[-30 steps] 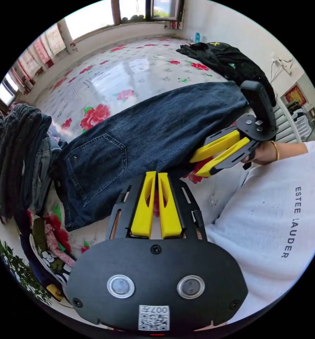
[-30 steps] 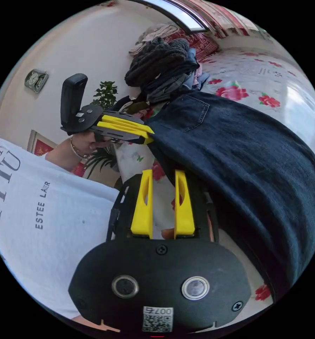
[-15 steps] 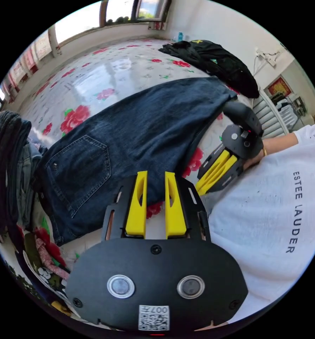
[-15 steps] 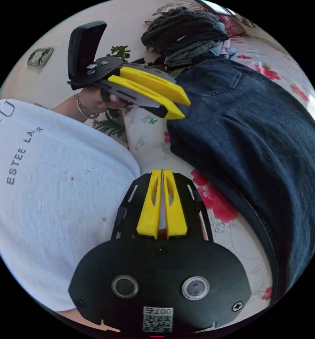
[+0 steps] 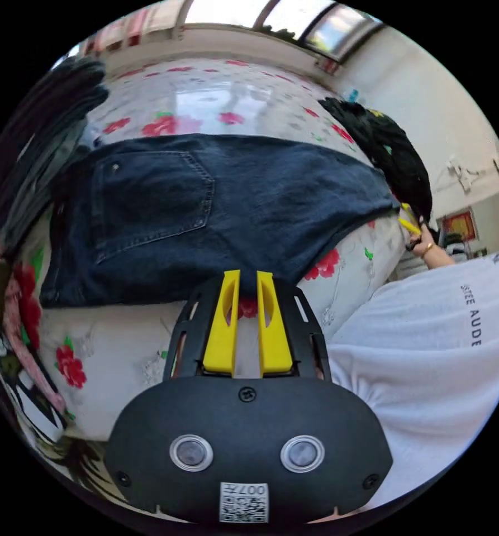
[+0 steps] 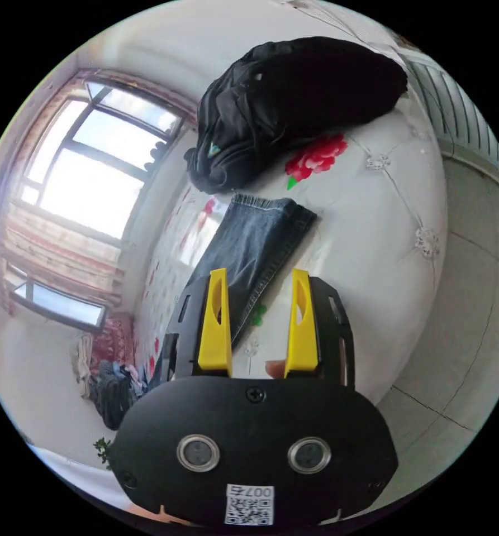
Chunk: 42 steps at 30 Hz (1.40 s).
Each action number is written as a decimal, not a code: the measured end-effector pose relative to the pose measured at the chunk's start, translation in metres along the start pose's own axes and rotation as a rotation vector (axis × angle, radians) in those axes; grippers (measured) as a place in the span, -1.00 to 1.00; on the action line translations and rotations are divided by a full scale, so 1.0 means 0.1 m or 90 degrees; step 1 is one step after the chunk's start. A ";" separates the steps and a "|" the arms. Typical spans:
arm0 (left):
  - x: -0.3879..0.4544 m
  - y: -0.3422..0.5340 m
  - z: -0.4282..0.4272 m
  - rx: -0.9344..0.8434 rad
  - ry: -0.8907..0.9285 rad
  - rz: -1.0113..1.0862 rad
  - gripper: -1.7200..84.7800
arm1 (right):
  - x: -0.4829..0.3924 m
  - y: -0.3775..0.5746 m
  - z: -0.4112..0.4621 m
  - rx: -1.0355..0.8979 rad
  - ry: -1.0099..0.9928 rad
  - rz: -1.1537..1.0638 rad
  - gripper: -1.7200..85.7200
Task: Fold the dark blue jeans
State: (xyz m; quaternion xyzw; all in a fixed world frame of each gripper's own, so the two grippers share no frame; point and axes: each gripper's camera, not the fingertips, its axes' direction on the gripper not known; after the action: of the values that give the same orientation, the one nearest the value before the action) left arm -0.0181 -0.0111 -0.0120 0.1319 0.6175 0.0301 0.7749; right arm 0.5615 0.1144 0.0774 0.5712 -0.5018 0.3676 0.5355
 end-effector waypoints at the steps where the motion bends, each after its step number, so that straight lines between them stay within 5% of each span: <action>1: -0.12 0.03 -0.07 0.011 0.009 -0.038 -0.83 | 0.10 -0.02 0.06 0.013 -0.025 0.041 -0.73; 9: -1.45 0.64 -0.92 0.186 0.066 -0.448 -0.78 | -0.05 -0.12 0.43 0.036 -0.085 0.122 -0.92; 15: -2.01 0.89 -1.32 0.260 0.058 -0.562 -0.75 | -1.97 0.26 0.49 -0.092 -0.160 -0.360 -0.95; 20: -2.40 0.98 -1.57 0.310 0.070 -0.597 -0.71 | -3.19 2.15 0.75 -0.347 -0.254 -0.739 -0.93; 26: -2.74 1.04 -1.62 0.323 0.127 -0.602 -0.69 | -2.92 4.25 1.51 -0.639 -0.128 -0.819 -0.85; 34: -2.96 1.23 -1.53 0.322 0.207 -0.607 -0.70 | -3.00 4.89 1.44 -0.585 -0.029 -0.924 -0.77; 38: -3.09 1.46 -1.45 0.347 0.276 -0.646 -0.94 | -3.04 4.97 1.40 -0.582 -0.044 -0.863 -0.79; 42: -2.69 1.38 -1.89 0.446 0.300 -0.480 -0.97 | -2.90 4.81 1.20 -0.548 -0.050 -0.780 -0.81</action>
State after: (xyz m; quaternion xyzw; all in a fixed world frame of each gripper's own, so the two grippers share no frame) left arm -0.2482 0.0966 0.2385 0.1413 0.7514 -0.4269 0.4829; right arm 0.0169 0.0865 -0.1027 0.5013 -0.2125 -0.2458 0.8020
